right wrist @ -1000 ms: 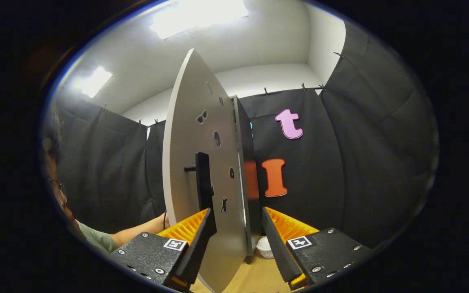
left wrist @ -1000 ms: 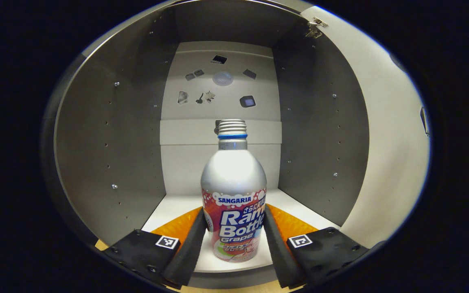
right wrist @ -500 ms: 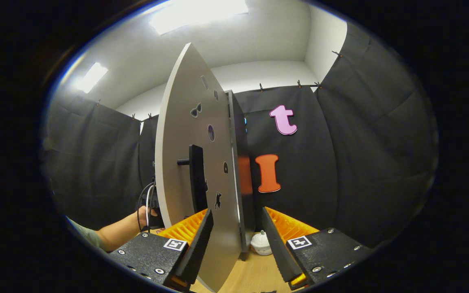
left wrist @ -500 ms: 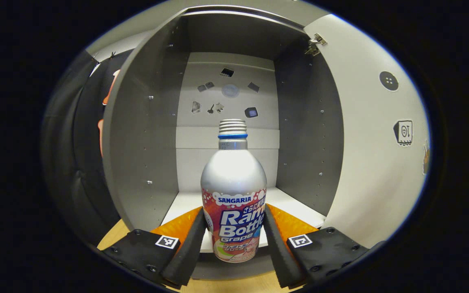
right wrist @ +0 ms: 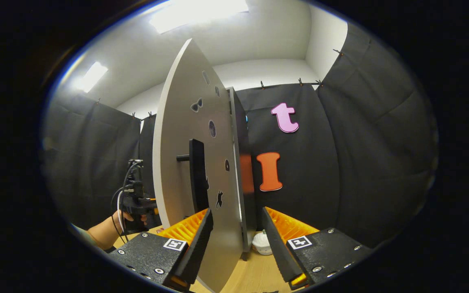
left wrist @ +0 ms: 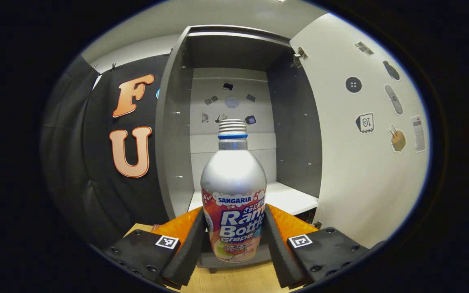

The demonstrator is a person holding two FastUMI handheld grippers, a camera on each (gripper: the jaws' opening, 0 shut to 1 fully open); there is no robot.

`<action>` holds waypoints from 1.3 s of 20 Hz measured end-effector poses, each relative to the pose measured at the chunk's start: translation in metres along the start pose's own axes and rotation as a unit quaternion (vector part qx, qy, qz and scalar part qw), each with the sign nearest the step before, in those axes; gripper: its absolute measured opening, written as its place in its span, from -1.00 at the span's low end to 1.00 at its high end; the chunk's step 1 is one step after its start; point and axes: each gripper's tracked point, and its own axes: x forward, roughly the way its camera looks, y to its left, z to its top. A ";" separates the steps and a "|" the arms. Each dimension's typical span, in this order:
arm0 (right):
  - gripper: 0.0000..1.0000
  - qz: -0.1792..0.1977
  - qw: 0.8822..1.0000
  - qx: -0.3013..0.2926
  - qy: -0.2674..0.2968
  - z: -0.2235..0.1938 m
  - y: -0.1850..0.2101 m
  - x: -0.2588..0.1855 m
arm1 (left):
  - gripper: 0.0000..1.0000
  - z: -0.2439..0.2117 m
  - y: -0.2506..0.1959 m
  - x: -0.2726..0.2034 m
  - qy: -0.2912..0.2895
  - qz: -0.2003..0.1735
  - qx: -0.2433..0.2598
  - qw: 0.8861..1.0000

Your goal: Open the cabinet door with the right hand, grasp the bottle in the cabinet with the left hand and place it on the coaster, then close the cabinet door with the right hand.

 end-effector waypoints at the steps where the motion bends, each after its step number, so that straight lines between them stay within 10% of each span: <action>1: 0.51 -0.005 1.000 0.000 0.002 -0.001 0.000 0.000 | 0.65 -0.001 0.001 -0.006 -0.002 -0.002 0.001 1.000; 26: 0.53 -0.018 0.999 0.033 -0.009 0.004 -0.001 0.011 | 0.65 -0.122 0.096 -0.141 0.012 0.046 0.011 0.999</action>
